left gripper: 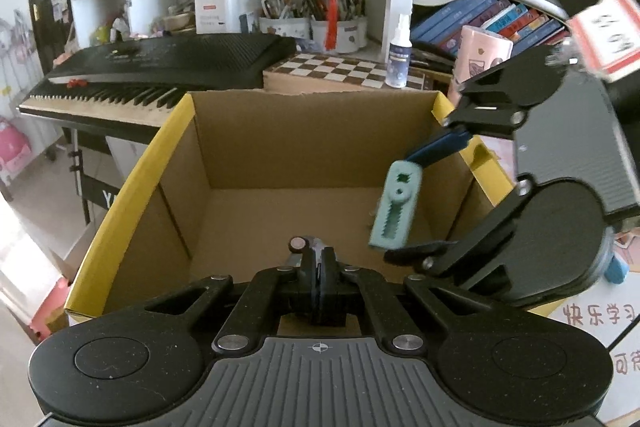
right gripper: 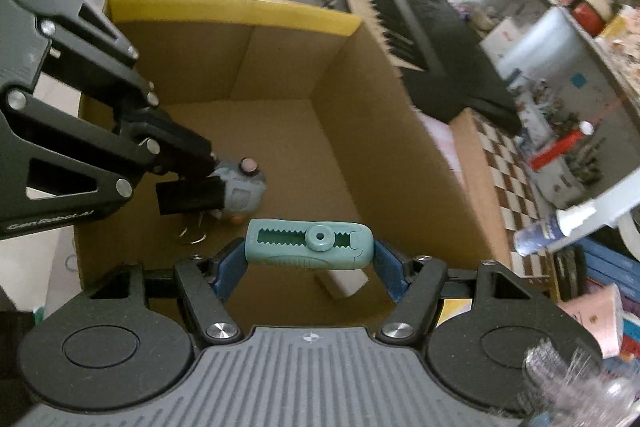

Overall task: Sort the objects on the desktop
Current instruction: 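Lower both clips into the box and open both tools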

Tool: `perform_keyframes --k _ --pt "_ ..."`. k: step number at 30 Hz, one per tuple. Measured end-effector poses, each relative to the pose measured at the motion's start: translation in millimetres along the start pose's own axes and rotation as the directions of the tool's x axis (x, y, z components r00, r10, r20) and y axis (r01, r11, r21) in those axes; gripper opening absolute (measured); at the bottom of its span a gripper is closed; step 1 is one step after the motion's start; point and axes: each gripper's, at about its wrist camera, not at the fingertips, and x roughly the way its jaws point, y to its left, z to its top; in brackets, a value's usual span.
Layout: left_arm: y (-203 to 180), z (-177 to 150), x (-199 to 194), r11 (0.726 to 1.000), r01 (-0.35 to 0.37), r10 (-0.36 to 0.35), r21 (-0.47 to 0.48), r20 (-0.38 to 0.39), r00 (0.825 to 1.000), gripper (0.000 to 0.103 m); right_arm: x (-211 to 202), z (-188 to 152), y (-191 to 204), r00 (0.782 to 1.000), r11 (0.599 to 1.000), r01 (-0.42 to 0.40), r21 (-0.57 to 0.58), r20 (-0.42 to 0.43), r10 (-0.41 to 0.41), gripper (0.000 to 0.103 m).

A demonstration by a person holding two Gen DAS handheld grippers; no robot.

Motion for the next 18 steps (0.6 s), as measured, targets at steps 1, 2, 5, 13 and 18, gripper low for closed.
perform_keyframes --k 1,2,5,13,18 --pt "-0.4 0.0 0.1 1.0 -0.003 0.003 -0.001 0.001 1.0 0.002 2.1 0.4 0.0 1.0 1.0 -0.007 -0.005 -0.005 0.007 0.066" --pt "-0.8 -0.2 0.2 1.0 -0.006 0.006 -0.002 0.002 1.0 0.002 3.9 1.1 -0.4 1.0 1.0 -0.017 -0.01 -0.01 0.017 0.066" --pt "-1.9 0.1 0.7 1.0 -0.019 0.019 -0.002 0.002 1.0 0.005 7.3 1.9 -2.4 0.999 0.999 -0.046 -0.018 -0.02 0.045 0.066" --pt "-4.8 -1.1 -5.2 0.998 -0.066 0.066 -0.003 0.029 0.997 0.043 13.5 -4.5 -4.7 0.997 0.998 -0.064 0.009 -0.049 0.065 0.066" --pt "-5.8 -0.9 -8.1 0.995 -0.096 0.096 -0.005 0.05 0.994 0.064 13.8 -6.0 -6.5 0.997 0.998 -0.061 0.024 -0.043 0.062 0.066"
